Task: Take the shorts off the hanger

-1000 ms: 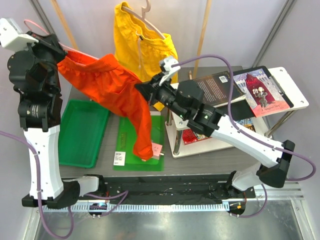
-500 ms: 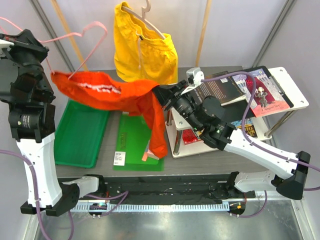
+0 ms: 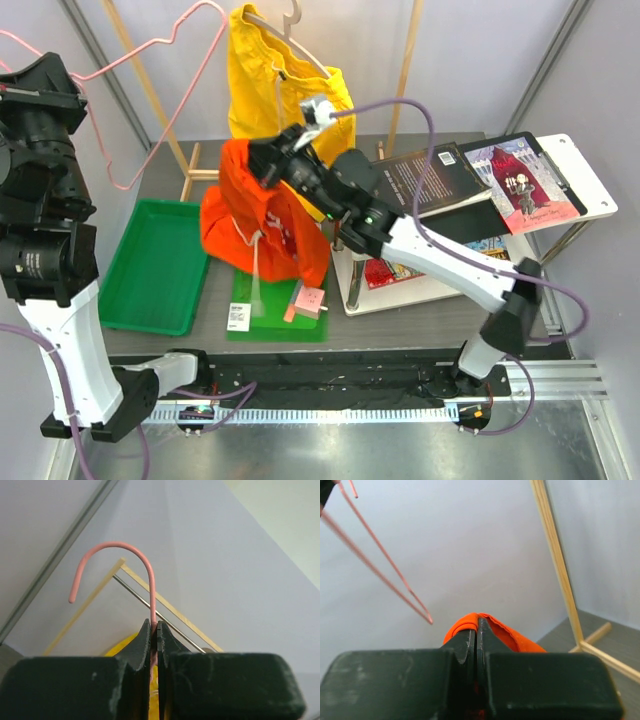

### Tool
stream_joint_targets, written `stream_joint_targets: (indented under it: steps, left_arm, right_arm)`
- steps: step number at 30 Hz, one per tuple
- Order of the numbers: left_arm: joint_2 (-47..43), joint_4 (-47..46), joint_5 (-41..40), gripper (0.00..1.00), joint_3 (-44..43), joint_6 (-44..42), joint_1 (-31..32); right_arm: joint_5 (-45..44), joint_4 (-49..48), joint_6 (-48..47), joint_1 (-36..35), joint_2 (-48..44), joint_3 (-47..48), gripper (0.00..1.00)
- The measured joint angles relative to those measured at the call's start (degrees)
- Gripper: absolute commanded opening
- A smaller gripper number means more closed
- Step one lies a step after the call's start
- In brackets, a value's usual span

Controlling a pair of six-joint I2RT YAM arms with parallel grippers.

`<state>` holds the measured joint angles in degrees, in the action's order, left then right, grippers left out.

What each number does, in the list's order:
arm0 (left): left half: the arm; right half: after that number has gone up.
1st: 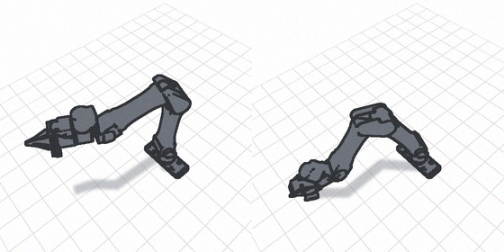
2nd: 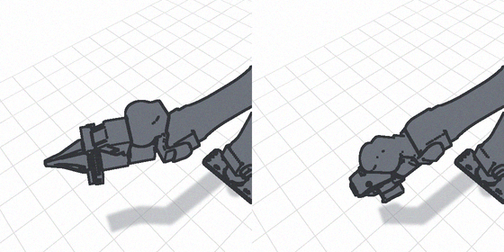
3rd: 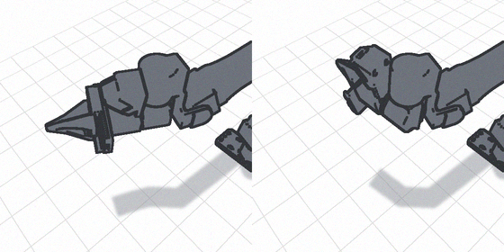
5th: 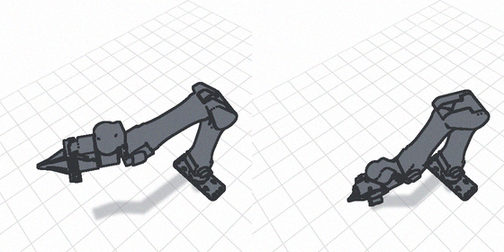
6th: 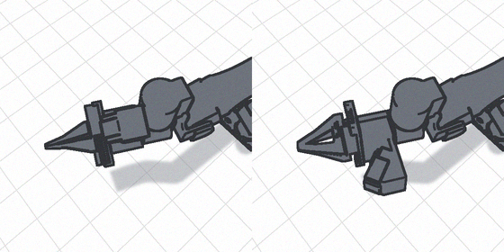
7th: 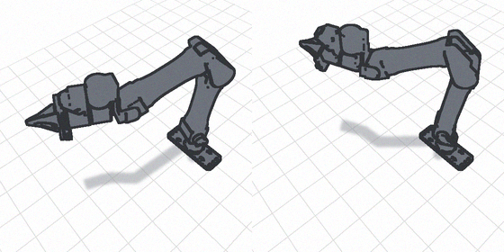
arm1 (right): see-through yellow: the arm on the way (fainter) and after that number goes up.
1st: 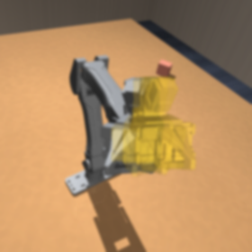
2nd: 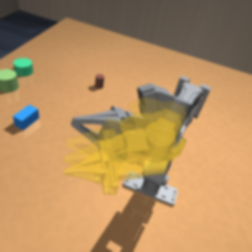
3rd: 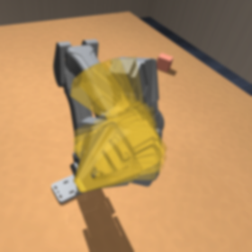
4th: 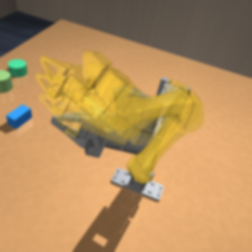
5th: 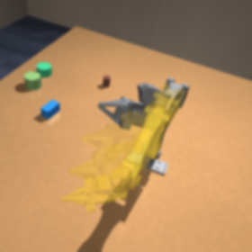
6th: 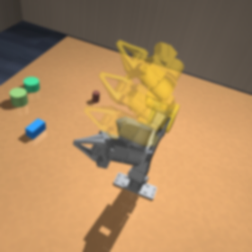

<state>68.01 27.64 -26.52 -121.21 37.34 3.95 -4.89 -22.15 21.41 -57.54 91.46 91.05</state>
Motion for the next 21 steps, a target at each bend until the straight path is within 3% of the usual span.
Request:
stream_joint_targets:
  steps: [6,13,16,21]
  left_arm:
    - [-3.6,0.0,5.6,0.0,-0.8,-1.9,0.0]
    - [-10.8,-0.1,6.3,0.0,-1.4,-7.8,0.0]
    - [-11.1,-0.2,7.8,0.0,-4.6,-10.1,0.0]
    - [-11.1,0.0,9.1,0.0,-4.5,-12.9,0.0]
  right_arm:
    - [5.2,0.0,2.9,2.3,15.0,19.9,0.01]
    - [8.6,-2.1,9.1,3.7,36.1,48.8,0.01]
    - [9.9,-3.9,14.5,3.6,41.4,52.7,0.01]
    - [12.2,-4.7,21.5,2.0,42.6,54.3,0.01]
